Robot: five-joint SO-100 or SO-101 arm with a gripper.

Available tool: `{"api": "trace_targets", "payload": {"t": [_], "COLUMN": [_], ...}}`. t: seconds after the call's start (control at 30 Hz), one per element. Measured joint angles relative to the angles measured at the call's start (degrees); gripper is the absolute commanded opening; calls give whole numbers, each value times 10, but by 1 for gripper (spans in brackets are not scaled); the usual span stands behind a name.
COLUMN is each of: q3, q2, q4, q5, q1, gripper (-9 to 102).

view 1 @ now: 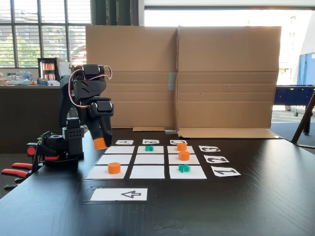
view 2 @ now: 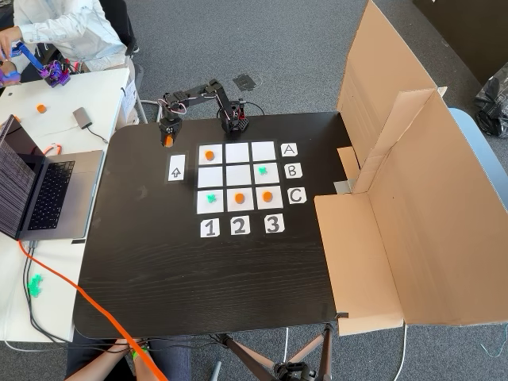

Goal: Pick up the round, orange token and place it in the grid on square B2.

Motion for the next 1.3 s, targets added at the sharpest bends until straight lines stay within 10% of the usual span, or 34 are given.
{"api": "trace_targets", "payload": {"t": [0.43,1.3], "q3": [36,222], "q2": [43,123], "q4": [0,4], "q5": [0,92], "q1": [-47,-479], "gripper": [-1,-1]}}
